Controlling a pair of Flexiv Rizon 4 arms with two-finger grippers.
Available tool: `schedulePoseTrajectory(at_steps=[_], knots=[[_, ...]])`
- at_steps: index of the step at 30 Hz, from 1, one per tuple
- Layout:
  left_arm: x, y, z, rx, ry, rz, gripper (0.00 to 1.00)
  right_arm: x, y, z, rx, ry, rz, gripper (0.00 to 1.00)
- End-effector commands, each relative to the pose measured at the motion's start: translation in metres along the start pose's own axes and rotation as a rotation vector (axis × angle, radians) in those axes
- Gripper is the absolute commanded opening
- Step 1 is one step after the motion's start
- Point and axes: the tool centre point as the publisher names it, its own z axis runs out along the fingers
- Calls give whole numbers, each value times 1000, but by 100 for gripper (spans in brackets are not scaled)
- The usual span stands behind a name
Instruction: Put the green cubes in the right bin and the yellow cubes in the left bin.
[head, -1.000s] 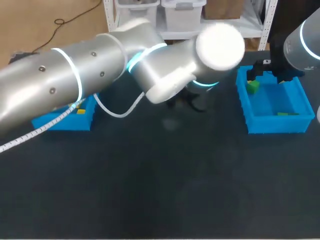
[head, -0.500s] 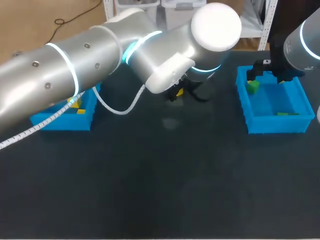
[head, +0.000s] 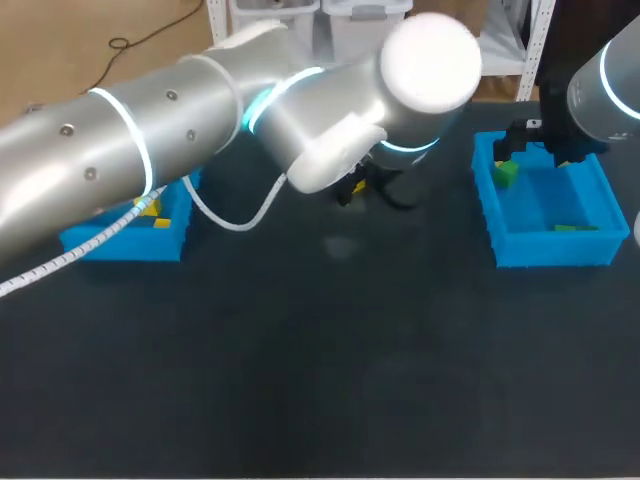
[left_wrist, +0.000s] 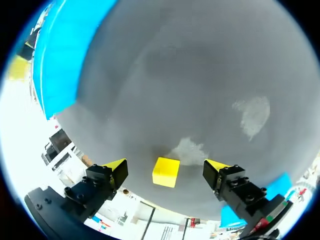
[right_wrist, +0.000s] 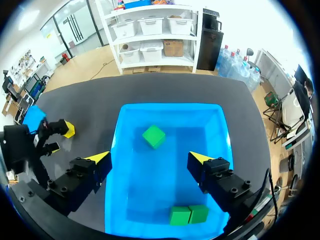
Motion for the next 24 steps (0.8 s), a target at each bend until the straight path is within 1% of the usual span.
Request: schedulePoseTrajectory(at_steps=[1,5,8,12,16,17,18,19,24], knots=[[5,1,17,-30,20,-15,100,1,1,0,3,-4,1,100],[14,10,26,-60,51,-33,100,1,1,0,3,-4,1,100],[21,15,35,-98,97,-14,100,1,1,0,3,-4,1,100],[29,17,43,-95,114,-6,100,1,1,0,3,-4,1,100],[32,16,47,-84,119,-2,100,1,1,0,3,-4,1,100],[32,16,48,-76,114,-4,84,1,1,0,3,-4,1,100],[32,15,48,-73,106,-7,23,1,1,0,3,-4,1,100],[31,14,48,-62,98,-4,0,1,1,0,3,-4,1,100],[30,13,48,-59,85,4,0,1,1,0,3,-4,1,100]])
